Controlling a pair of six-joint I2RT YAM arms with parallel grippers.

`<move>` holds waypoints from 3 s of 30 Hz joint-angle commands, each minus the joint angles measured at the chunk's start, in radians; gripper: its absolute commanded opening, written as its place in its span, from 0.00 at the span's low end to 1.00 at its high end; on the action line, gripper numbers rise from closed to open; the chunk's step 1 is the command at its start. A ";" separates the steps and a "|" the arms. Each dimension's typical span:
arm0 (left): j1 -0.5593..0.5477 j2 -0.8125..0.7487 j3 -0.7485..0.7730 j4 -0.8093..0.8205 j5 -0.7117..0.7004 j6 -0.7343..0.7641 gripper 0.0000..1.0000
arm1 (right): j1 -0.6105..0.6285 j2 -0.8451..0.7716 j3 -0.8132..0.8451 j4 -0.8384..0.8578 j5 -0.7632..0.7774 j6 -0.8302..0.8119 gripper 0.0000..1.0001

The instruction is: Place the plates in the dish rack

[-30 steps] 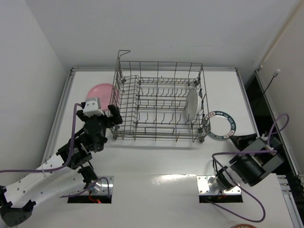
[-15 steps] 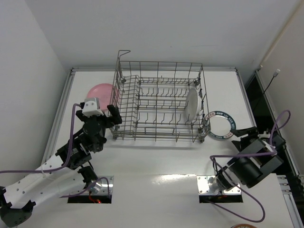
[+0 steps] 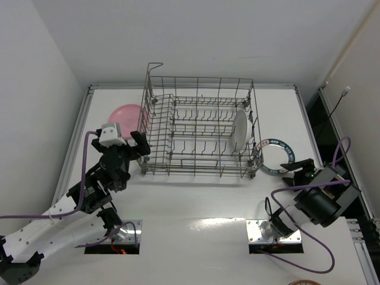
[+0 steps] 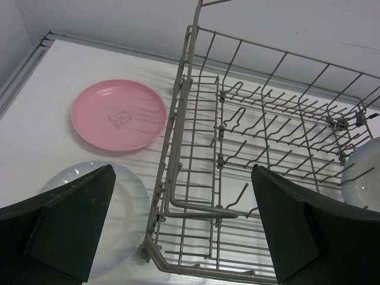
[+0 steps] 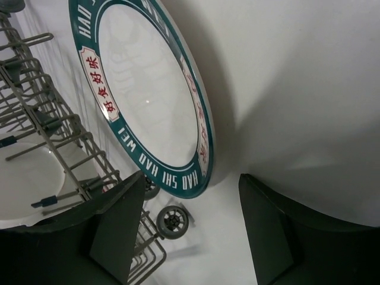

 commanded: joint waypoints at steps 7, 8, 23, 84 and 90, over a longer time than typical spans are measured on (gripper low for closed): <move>-0.024 -0.032 -0.010 0.055 -0.046 0.011 1.00 | 0.112 0.119 0.113 0.155 0.071 0.148 0.57; -0.024 -0.032 -0.010 0.055 -0.046 0.011 1.00 | 0.127 0.120 0.113 0.171 0.062 0.157 0.56; -0.024 -0.051 -0.010 0.055 -0.075 0.011 1.00 | 0.204 0.275 0.196 0.332 0.017 0.278 0.32; -0.034 -0.005 -0.010 0.055 -0.057 0.020 1.00 | 0.825 -0.676 0.642 -0.319 0.730 -0.054 0.00; -0.034 -0.005 -0.010 0.055 -0.057 0.020 1.00 | 1.109 -0.598 0.653 -0.343 0.981 -0.045 0.00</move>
